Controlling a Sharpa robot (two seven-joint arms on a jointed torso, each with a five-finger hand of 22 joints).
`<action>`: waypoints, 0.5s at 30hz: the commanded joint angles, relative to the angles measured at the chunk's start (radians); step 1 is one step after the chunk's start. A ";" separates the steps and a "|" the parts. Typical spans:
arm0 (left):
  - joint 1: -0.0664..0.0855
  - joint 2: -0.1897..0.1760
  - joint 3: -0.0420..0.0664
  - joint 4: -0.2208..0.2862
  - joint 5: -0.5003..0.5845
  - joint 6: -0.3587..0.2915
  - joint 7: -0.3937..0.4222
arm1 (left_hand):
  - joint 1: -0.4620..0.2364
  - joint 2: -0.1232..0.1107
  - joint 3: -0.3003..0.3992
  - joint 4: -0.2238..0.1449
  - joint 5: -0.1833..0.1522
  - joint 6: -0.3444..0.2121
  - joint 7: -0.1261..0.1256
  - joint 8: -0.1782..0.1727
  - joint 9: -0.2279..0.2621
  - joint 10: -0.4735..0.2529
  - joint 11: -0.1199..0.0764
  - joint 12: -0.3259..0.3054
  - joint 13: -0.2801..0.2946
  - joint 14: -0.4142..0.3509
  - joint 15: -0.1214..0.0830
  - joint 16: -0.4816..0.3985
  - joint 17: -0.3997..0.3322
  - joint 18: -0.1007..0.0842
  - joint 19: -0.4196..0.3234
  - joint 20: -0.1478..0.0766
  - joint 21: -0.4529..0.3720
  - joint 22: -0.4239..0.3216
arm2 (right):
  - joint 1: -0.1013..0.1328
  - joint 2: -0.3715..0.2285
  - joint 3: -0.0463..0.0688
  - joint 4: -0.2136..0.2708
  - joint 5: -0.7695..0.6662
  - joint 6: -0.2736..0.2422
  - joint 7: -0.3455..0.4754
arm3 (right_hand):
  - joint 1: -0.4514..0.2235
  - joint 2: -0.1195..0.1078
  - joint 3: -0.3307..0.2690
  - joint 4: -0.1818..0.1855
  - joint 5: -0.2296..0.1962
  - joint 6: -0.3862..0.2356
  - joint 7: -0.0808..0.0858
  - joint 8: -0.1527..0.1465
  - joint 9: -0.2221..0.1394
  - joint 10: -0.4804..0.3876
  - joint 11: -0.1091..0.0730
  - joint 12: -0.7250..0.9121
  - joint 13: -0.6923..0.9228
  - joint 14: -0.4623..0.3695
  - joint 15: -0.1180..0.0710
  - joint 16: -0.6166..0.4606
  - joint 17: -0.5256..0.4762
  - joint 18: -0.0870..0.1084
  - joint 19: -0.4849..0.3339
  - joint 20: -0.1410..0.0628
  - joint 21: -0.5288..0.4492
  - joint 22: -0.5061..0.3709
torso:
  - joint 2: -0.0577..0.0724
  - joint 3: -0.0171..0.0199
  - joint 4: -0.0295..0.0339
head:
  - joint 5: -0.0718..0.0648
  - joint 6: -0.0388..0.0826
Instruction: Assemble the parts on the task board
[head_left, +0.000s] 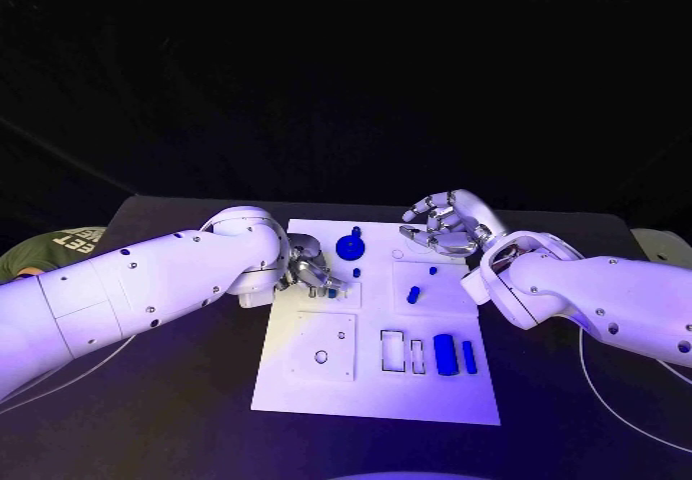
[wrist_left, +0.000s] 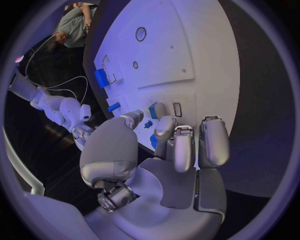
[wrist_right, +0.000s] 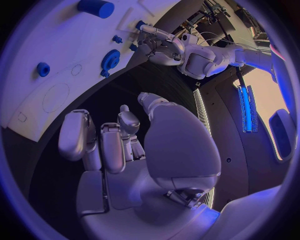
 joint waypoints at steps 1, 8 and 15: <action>0.000 0.001 0.002 0.005 0.014 -0.022 0.002 | -0.006 0.004 -0.004 0.000 -0.003 0.005 0.003 -0.004 -0.001 0.000 -0.006 0.003 -0.001 0.102 -0.009 0.003 0.247 -0.014 0.005 -0.002 0.004 -0.001 | -0.001 0.001 0.000 0.000 -0.003 0.004 0.008 | -0.013 0.000 -0.002 0.003 0.002 0.001 -0.005 0.002 -0.002 0.001 -0.003 -0.001 -0.001 0.036 -0.009 -0.006 0.001 0.005 0.001 -0.002 -0.007 0.080 | 0.000 0.0002 0.0006 | -0.001 0.002; 0.000 0.005 0.003 0.006 0.021 -0.024 0.003 | -0.002 0.009 -0.003 -0.001 -0.002 0.004 0.003 -0.004 -0.001 -0.001 -0.006 0.002 -0.002 0.102 -0.009 0.003 0.247 -0.014 0.005 -0.002 0.003 -0.001 | -0.001 0.003 0.000 0.000 -0.003 0.005 0.008 | -0.013 0.000 -0.002 0.003 0.002 0.001 -0.005 0.002 -0.002 0.001 -0.003 -0.001 -0.001 0.036 -0.009 -0.006 0.001 0.005 0.001 -0.002 -0.007 0.080 | -0.001 -0.0003 0.0010 | -0.001 0.003; 0.000 0.005 0.003 0.006 0.022 -0.017 0.002 | 0.000 0.010 -0.003 -0.002 -0.001 0.004 0.003 -0.004 -0.001 -0.001 -0.006 0.002 -0.003 0.102 -0.009 0.003 0.247 -0.014 0.005 -0.002 0.003 -0.001 | -0.001 0.003 0.000 -0.001 -0.003 0.006 0.008 | -0.013 0.000 -0.002 0.003 0.002 0.001 -0.005 0.002 -0.002 0.001 -0.003 -0.001 -0.001 0.036 -0.009 -0.006 0.001 0.005 0.001 -0.002 -0.007 0.080 | 0.000 0.0000 0.0005 | -0.001 0.003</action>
